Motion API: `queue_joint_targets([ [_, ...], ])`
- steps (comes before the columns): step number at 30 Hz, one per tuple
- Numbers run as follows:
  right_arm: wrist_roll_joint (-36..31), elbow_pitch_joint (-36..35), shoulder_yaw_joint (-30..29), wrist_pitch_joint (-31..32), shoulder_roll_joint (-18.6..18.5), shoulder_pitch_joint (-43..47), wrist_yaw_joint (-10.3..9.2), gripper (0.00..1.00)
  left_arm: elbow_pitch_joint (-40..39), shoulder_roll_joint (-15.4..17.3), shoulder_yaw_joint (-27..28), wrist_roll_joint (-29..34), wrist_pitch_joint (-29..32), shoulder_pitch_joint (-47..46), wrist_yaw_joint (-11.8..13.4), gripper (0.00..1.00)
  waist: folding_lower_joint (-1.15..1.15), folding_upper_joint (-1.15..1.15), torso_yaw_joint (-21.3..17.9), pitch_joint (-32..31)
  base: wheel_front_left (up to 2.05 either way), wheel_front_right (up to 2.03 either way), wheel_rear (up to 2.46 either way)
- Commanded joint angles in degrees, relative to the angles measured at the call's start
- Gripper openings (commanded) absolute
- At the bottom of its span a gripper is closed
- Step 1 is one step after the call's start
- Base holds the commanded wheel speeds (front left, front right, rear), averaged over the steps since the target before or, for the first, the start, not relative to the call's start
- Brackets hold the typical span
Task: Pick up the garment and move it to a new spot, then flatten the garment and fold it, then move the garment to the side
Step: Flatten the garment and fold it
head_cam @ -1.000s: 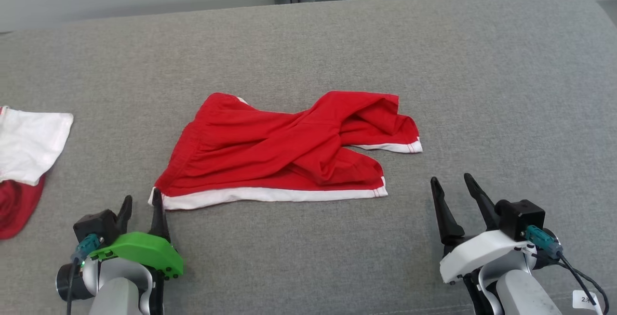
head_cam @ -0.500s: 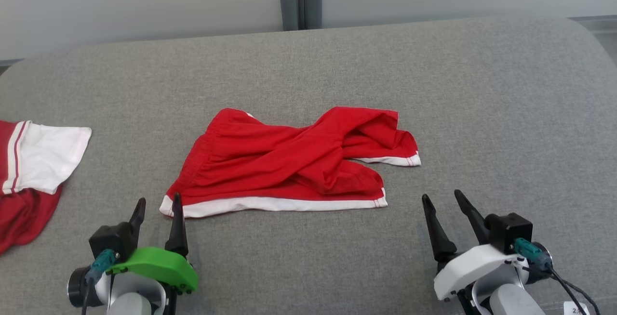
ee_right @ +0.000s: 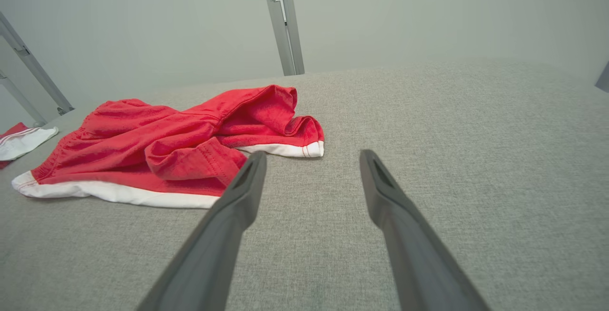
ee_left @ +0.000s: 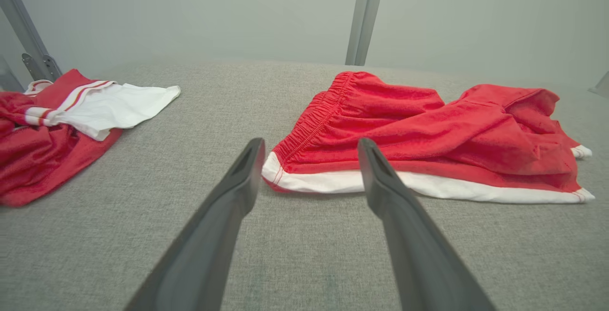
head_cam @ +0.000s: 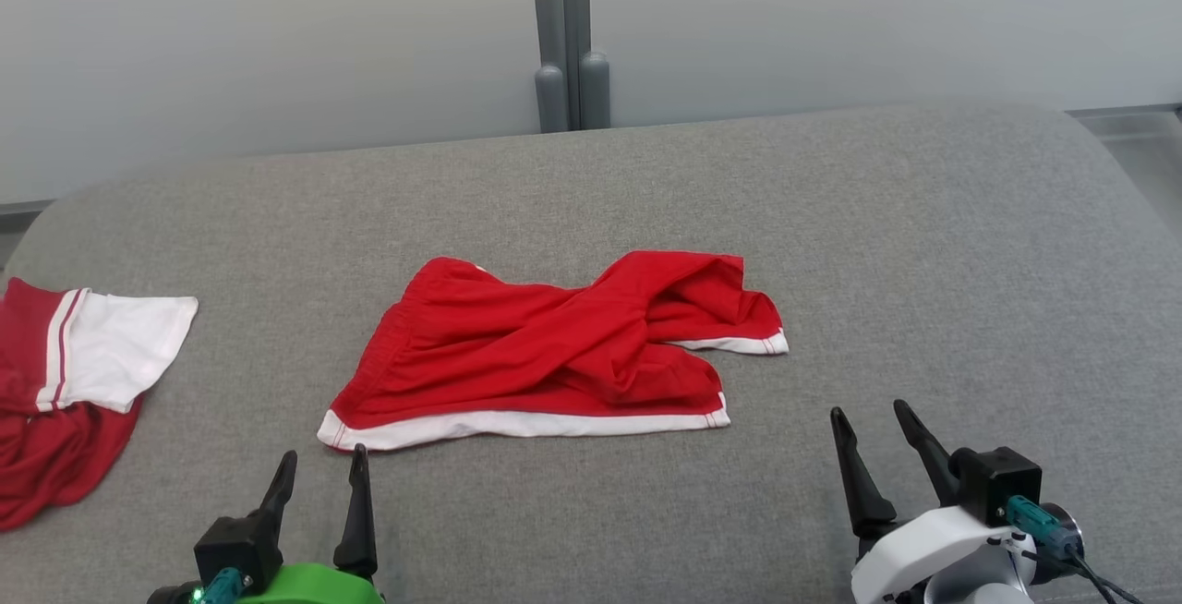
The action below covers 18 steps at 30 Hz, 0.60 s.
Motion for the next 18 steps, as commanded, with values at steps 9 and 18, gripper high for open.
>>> queue_joint_targets([
  [9, 0.1, -1.0, -0.8, -0.2, -0.1, 2.5, -0.04, 1.00, -2.3, 0.3, 1.4, 2.4, 0.0, 4.7, -0.4, 1.00, 0.00, 0.00, 0.9, -2.4, 0.00, 0.00, 0.00],
  [18, -0.2, -0.6, -0.3, -0.2, -0.1, 2.2, -0.04, 1.00, -1.9, 0.3, 1.1, 0.6, 0.0, 4.0, 0.2, 1.00, 0.00, 0.00, 1.5, -0.8, 0.00, 0.00, 0.00],
])
